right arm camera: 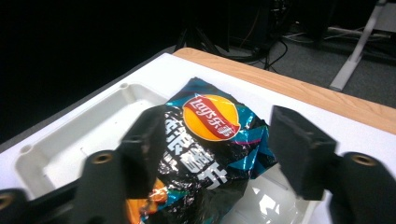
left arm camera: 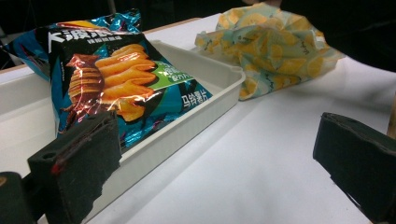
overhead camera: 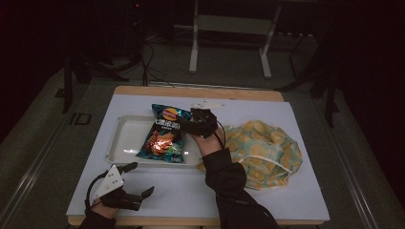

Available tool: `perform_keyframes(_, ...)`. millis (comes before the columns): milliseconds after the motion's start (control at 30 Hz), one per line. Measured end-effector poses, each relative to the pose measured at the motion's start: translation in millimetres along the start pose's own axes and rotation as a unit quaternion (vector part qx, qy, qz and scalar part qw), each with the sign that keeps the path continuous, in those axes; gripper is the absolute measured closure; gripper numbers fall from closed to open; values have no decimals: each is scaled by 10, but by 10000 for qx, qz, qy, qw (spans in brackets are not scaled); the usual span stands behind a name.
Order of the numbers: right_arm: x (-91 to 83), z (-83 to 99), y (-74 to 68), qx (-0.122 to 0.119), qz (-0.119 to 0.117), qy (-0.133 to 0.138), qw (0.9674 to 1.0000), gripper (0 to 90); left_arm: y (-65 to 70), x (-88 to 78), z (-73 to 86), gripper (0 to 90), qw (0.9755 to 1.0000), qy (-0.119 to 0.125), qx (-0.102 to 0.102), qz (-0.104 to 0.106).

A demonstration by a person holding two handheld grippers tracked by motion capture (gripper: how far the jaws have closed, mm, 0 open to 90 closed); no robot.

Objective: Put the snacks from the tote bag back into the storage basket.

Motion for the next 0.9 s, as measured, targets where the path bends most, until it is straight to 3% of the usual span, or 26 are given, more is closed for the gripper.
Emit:
perform_keyframes(200,-146,-47,-42,78,-293,-46,9995,159,-3,-1,0,13,10000,-3,-3,-6)
perform_keyframes(433,-324,-24,-36,-34,-359,-56,9993,157,-2,2,3,13,10000,-19,-1,-7)
perform_keyframes(567,-410,3,-24,-250,-488,-103,9984,159,1,1,3,13,10000,-18,3,-2)
perform_keyframes(667,-479,28,4,-372,-642,-217,9970,158,1,4,4,13,10000,-19,-7,2)
perform_keyframes(900,-742,61,133,-511,-649,-160,9965,156,1,1,4,13,10000,-15,-1,0)
Point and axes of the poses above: each handheld gripper's, and its own axes: x roughly forward along the jaws, z roughly out of its underside, y roughly to its right, the point moved 6 cm from there along x, roughly forward along the jaws, and after that the axes turned 8 degrees about x, right-handed, at the moved point
